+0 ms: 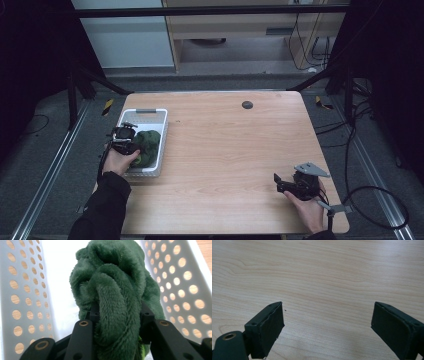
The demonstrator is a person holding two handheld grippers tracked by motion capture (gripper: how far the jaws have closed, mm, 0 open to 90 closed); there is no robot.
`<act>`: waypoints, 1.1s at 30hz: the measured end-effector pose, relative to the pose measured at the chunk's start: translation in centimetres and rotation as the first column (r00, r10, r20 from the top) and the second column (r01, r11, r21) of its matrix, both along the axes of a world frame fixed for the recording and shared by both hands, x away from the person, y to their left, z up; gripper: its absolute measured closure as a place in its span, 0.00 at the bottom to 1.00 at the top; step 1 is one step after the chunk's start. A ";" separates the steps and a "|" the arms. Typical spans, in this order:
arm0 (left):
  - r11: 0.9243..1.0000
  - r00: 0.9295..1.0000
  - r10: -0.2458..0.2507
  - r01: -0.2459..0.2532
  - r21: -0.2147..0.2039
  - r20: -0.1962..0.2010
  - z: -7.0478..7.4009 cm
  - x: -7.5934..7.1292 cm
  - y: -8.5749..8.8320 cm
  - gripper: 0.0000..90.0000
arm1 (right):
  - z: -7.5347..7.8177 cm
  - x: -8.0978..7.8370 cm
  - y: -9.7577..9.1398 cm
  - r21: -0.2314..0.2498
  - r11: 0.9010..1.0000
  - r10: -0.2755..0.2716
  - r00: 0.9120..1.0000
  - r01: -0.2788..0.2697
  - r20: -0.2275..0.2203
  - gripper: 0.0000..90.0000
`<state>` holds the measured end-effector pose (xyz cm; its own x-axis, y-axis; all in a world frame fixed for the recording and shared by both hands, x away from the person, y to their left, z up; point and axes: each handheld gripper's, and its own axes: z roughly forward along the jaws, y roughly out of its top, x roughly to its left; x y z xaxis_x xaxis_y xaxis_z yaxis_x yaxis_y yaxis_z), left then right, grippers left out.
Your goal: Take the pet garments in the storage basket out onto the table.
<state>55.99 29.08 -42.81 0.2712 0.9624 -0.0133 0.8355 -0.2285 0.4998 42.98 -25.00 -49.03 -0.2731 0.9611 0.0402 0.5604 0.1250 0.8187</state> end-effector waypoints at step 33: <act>0.991 0.971 -0.130 0.133 -0.004 0.200 8.3 -3.9 2.4 0.74 | -0.2 0.2 -0.1 -0.009 1.000 -0.002 1.000 0.002 0.004 0.13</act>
